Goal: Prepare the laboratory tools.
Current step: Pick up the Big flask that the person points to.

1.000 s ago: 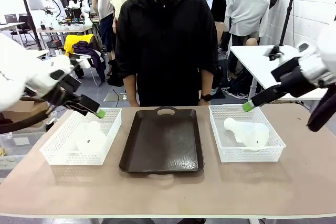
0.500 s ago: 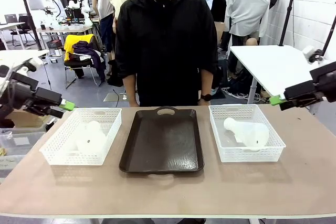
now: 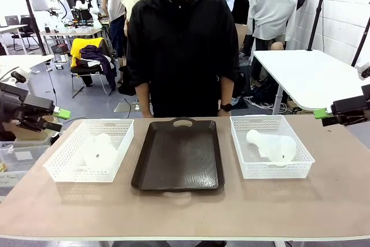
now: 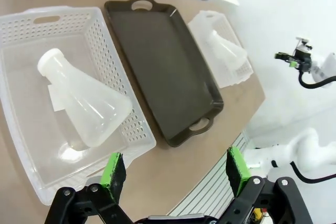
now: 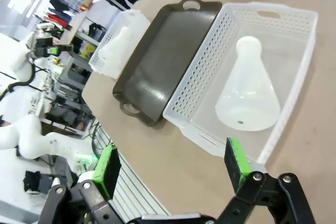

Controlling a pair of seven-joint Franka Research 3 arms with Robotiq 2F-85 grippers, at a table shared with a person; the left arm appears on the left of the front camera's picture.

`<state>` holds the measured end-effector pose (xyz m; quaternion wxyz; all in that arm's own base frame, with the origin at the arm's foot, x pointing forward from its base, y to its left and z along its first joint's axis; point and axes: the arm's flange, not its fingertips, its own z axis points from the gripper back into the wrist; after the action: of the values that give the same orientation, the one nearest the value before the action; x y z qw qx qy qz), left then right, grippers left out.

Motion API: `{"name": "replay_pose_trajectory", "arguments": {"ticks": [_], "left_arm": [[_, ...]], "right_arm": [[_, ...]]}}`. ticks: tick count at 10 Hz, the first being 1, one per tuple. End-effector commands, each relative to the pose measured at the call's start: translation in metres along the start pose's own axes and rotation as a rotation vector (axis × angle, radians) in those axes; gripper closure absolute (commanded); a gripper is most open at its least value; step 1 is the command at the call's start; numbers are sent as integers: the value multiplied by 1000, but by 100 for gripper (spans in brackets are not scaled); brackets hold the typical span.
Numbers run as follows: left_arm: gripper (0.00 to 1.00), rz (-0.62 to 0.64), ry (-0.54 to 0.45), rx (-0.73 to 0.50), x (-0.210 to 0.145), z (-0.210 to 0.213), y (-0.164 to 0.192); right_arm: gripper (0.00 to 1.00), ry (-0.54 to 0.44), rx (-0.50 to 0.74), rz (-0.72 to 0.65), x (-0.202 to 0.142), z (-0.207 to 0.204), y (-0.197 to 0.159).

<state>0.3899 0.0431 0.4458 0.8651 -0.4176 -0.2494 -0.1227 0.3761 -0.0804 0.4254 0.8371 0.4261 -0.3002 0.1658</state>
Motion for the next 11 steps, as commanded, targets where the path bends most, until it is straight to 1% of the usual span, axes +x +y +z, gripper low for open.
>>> {"name": "replay_pose_trajectory", "arguments": {"ticks": [1, 2, 4, 6, 11], "left_arm": [[0, -17, -16, -41, 1, 14, 15], [0, -11, -19, -60, -3, 18, 15], [0, -7, -12, -105, -6, 10, 13], [0, -17, -15, -96, -1, 10, 9], [0, -19, -21, -99, -3, 15, 17]], "right_arm": [[0, -7, 18, 8, 1, 5, -6], [0, 3, 20, 3, 0, 4, -7], [0, 6, 42, 2, 2, -1, -7], [0, 23, 35, 9, 5, -5, -7], [0, 46, 37, 16, 7, -15, -6]]}}
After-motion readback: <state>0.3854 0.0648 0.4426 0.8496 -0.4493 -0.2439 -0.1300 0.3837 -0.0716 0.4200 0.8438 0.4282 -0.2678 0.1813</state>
